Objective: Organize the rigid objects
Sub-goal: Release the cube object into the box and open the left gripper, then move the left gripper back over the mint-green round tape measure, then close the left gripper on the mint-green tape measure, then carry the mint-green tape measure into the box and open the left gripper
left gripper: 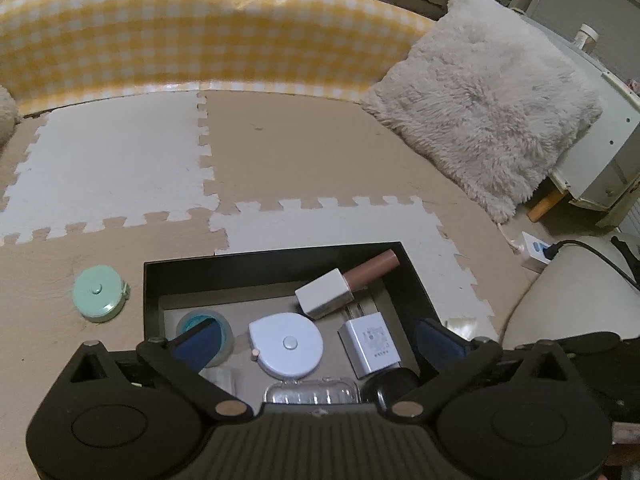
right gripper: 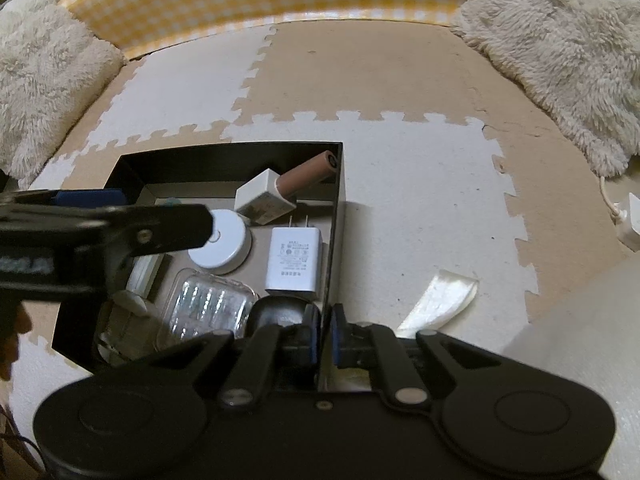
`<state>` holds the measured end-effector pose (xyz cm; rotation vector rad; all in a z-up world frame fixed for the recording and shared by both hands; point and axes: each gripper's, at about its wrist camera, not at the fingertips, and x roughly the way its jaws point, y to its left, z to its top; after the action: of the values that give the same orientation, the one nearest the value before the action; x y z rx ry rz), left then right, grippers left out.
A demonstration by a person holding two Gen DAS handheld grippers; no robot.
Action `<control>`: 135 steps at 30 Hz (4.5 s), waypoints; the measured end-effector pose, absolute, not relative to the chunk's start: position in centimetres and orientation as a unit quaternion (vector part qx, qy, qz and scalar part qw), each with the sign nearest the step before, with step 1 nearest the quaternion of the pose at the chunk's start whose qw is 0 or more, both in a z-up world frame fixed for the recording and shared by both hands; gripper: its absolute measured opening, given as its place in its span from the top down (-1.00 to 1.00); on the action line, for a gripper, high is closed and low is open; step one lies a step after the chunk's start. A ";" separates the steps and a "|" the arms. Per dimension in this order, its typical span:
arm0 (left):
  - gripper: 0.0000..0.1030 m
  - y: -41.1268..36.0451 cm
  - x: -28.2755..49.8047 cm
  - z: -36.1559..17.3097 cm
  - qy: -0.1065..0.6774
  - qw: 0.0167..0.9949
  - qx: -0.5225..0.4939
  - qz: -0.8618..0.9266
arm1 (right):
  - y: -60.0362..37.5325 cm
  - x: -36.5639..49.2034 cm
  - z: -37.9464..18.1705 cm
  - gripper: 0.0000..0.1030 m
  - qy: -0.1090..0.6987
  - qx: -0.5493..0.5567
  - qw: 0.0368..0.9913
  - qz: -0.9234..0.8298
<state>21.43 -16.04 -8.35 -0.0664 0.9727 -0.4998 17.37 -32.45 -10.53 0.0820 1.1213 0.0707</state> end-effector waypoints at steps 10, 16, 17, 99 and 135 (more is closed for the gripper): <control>-1.00 -15.3 20.0 -6.8 0.458 0.854 -0.024 -0.245 | -32.3 17.3 -10.4 0.87 0.533 0.033 0.845 0.033; -1.00 -14.4 19.2 -6.0 0.446 0.862 -0.012 -0.241 | -32.3 17.3 -10.4 0.87 0.533 0.032 0.845 0.032; -1.00 -14.2 19.2 -6.0 0.445 0.862 -0.012 -0.241 | -32.3 17.3 -10.5 0.86 0.533 0.032 0.845 0.033; 0.02 -3.4 25.5 -10.2 0.358 0.919 0.007 -0.167 | -33.3 18.1 -10.5 0.88 0.514 0.077 0.854 0.025; -0.41 -12.0 21.9 -10.0 0.364 0.880 0.098 -0.289 | -33.1 18.2 -10.4 0.87 0.516 0.066 0.854 0.028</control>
<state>21.87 -12.00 -10.02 0.2053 0.7577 -0.6023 18.22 -33.06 -10.43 0.1388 1.0856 0.0596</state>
